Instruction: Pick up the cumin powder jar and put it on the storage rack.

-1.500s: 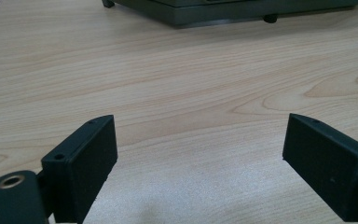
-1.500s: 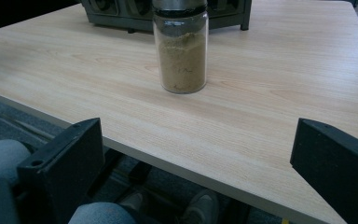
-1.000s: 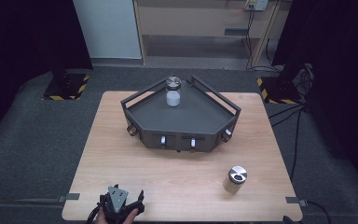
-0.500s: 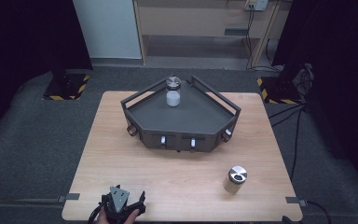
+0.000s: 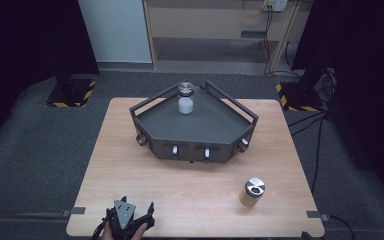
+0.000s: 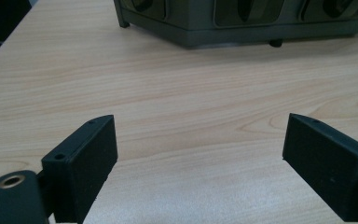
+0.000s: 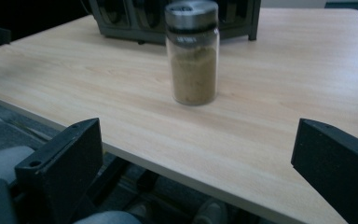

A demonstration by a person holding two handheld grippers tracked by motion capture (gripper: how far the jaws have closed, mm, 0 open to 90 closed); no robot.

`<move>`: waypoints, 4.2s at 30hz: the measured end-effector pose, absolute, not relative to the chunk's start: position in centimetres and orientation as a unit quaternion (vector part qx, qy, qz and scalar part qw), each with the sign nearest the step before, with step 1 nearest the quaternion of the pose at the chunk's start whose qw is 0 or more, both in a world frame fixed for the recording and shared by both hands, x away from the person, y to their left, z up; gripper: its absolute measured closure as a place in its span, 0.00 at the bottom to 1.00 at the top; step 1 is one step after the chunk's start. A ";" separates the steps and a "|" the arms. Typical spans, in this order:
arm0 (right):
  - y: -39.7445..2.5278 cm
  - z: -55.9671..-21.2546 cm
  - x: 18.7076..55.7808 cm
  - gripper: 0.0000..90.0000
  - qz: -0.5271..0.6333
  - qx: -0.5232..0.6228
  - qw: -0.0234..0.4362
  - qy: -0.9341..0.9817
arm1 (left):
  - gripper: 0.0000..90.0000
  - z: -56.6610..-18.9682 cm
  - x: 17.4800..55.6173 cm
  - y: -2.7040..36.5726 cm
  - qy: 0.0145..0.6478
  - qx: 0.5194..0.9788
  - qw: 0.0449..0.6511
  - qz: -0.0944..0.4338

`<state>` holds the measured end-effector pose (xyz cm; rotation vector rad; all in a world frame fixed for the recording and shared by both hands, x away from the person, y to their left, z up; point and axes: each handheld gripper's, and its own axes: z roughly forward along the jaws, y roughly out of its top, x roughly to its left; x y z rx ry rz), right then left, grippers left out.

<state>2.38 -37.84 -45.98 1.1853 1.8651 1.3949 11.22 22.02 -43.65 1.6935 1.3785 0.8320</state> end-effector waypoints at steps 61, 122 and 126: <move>-31.9 -49.0 18.3 0.34 0.507 0.389 0.259 0.724 | 0.10 -44.2 11.8 22.4 0.549 0.657 0.403 0.323; -27.0 -29.9 28.7 0.35 0.564 0.325 0.323 0.687 | 0.10 -44.1 11.7 23.3 0.547 0.658 0.414 0.310; -26.2 -30.3 30.4 0.35 0.562 0.329 0.318 0.689 | 0.10 -44.1 11.6 23.3 0.547 0.658 0.414 0.310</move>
